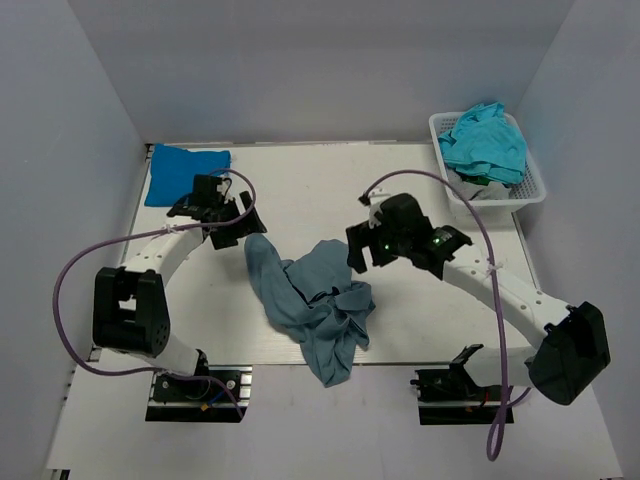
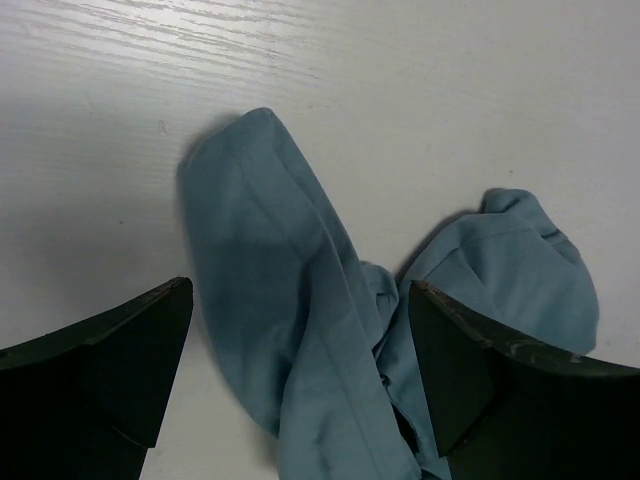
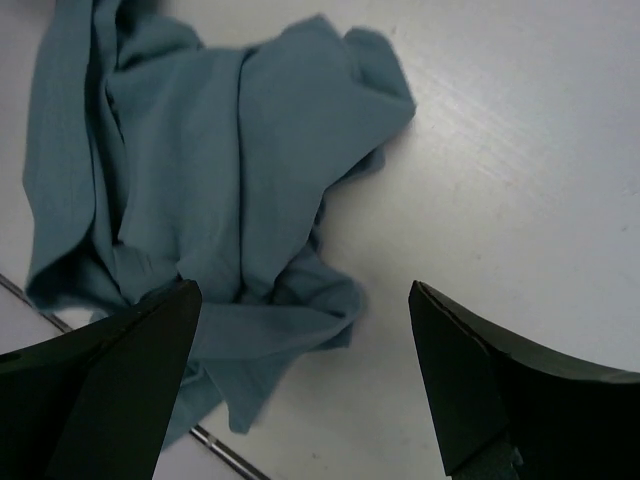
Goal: Fold and stack the t-shirts
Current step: Flatten out the tshirt
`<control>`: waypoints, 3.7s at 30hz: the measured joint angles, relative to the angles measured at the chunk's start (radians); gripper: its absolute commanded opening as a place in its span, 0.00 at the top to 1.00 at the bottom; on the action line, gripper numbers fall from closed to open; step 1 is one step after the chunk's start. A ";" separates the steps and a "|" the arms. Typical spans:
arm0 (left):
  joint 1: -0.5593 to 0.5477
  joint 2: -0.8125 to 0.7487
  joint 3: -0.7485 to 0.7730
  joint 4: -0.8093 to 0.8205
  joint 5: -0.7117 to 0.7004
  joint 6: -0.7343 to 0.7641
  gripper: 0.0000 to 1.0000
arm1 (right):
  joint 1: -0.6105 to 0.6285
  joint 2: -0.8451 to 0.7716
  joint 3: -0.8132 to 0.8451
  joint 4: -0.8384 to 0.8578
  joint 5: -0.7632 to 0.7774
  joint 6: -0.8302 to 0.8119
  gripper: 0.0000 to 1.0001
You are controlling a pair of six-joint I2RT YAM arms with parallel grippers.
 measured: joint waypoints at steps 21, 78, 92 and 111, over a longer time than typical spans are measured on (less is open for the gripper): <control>-0.131 0.245 0.028 0.003 -0.151 -0.040 0.58 | 0.282 0.047 -0.171 0.102 0.118 0.057 0.16; -0.140 -0.644 0.448 -0.033 -0.611 -0.102 1.00 | 0.073 -0.384 0.329 0.534 0.991 -0.409 1.00; -0.124 -0.110 0.069 -0.043 -0.597 -0.217 1.00 | -0.145 0.137 0.000 0.408 0.822 -0.045 1.00; -0.097 0.402 0.632 -0.338 -0.551 -0.123 0.00 | -0.323 0.426 0.346 0.149 0.484 0.019 0.10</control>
